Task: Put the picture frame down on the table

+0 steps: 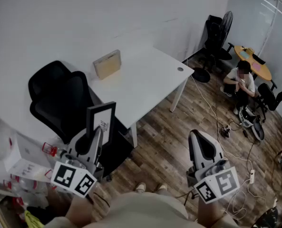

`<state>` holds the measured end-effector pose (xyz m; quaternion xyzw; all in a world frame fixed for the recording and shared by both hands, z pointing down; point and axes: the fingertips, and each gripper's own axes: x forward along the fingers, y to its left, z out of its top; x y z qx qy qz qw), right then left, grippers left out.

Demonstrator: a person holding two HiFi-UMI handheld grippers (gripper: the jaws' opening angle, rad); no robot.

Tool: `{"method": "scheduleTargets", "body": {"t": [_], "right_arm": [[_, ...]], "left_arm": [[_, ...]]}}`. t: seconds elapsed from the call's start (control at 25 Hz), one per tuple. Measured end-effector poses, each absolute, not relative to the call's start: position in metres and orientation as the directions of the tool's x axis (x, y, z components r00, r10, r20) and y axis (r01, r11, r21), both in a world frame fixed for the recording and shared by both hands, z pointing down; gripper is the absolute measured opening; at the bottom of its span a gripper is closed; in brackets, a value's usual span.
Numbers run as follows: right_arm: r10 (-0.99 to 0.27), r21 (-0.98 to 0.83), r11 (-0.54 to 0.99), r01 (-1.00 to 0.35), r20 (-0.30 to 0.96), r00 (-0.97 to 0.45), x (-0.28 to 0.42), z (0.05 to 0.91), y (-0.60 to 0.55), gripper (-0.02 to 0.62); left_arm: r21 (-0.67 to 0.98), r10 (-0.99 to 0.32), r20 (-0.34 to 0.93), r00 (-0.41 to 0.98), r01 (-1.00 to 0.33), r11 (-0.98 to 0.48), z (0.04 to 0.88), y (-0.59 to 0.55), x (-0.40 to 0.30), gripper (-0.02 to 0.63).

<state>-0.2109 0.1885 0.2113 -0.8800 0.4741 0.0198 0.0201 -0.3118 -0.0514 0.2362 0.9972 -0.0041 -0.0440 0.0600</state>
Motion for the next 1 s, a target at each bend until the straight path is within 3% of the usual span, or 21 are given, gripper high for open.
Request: {"method": "scheduleTargets", "body": {"t": [1.0], "right_arm": [[-0.879, -0.069, -0.476, -0.877, 0.008, 0.476, -0.120, 0.237, 0.301, 0.025]], "left_arm": [[0.108, -0.006, -0.038, 0.999, -0.002, -0.994, 0.241, 0.083, -0.214, 0.041]]}}
